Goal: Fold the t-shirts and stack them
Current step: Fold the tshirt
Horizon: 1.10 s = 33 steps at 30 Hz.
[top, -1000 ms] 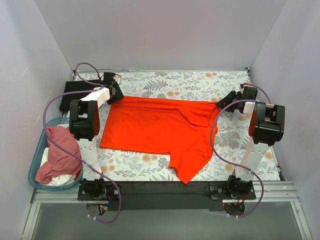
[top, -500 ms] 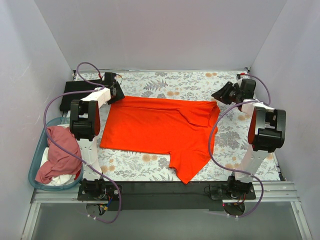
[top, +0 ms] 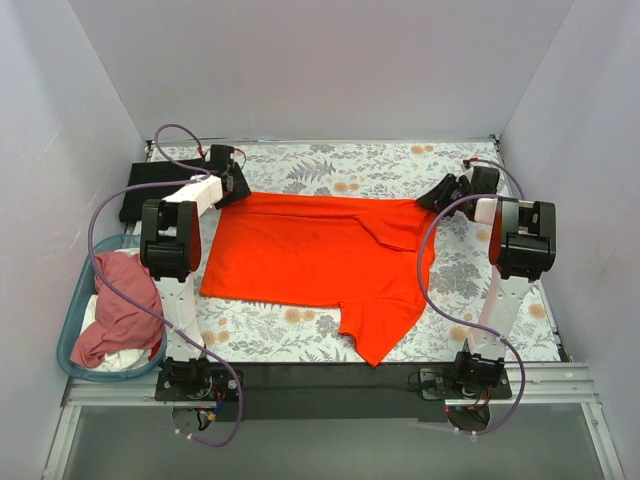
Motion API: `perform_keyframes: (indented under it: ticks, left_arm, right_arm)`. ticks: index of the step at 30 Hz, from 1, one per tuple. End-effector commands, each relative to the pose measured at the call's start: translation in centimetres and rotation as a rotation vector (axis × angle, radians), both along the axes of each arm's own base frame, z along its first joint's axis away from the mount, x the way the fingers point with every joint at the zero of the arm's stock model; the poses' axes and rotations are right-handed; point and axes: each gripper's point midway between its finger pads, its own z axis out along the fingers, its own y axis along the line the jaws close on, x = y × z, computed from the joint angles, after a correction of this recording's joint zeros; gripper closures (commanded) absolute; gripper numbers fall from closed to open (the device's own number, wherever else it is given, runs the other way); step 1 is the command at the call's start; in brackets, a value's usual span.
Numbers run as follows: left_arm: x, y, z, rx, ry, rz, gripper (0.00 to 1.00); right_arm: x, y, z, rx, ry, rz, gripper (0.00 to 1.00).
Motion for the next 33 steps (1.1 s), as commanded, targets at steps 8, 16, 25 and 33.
perform_keyframes:
  ticks: [8, 16, 25, 33]
  left_arm:
    - [-1.1, 0.7, -0.3, 0.001, 0.076, 0.020, 0.28]
    - [-1.3, -1.4, 10.3, -0.034, -0.129, -0.025, 0.22]
    - [-10.7, -5.0, 15.4, -0.039, -0.217, -0.105, 0.22]
    - [-18.7, -5.3, 11.7, -0.030, -0.199, -0.147, 0.22]
  right_arm:
    - [4.0, -2.5, 3.7, -0.056, -0.135, -0.006, 0.61]
    - [-0.9, 0.2, 8.9, -0.269, -0.190, 0.098, 0.53]
    - [-9.4, 9.3, 9.4, -0.606, -0.247, 0.364, 0.59]
    - [-12.6, 13.5, 6.3, -0.875, -0.251, 0.553, 0.68]
